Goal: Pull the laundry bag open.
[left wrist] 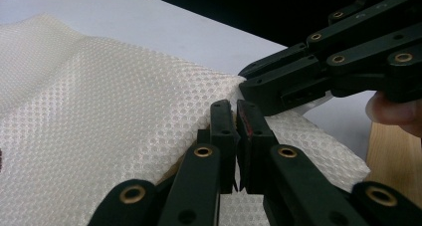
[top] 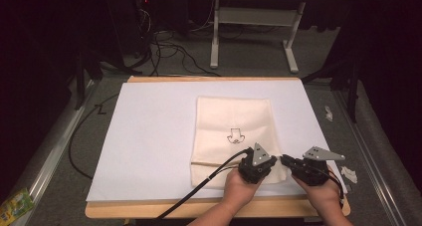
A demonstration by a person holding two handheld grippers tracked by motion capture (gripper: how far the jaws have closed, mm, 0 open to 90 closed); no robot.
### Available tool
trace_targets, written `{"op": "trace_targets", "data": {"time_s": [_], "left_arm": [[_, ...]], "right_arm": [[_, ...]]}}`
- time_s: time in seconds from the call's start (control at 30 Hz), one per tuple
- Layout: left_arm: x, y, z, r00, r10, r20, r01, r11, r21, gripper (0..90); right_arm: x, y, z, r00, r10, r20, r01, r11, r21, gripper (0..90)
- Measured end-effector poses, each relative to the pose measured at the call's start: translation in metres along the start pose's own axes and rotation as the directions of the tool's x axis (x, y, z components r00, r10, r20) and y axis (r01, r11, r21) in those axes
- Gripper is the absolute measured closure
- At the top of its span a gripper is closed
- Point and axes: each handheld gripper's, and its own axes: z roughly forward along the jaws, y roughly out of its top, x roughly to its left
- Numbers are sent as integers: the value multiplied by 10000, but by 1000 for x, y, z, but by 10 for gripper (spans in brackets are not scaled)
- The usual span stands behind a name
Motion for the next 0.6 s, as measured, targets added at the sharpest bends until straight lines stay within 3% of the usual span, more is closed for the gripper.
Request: {"op": "trace_targets", "data": {"time_s": [0.6], "left_arm": [[6,-2,-4,9991,-364,212,362,9993,67,877]], "right_arm": [[4,3,-1,10000,-30,-10,30,10000,-28,862]]}}
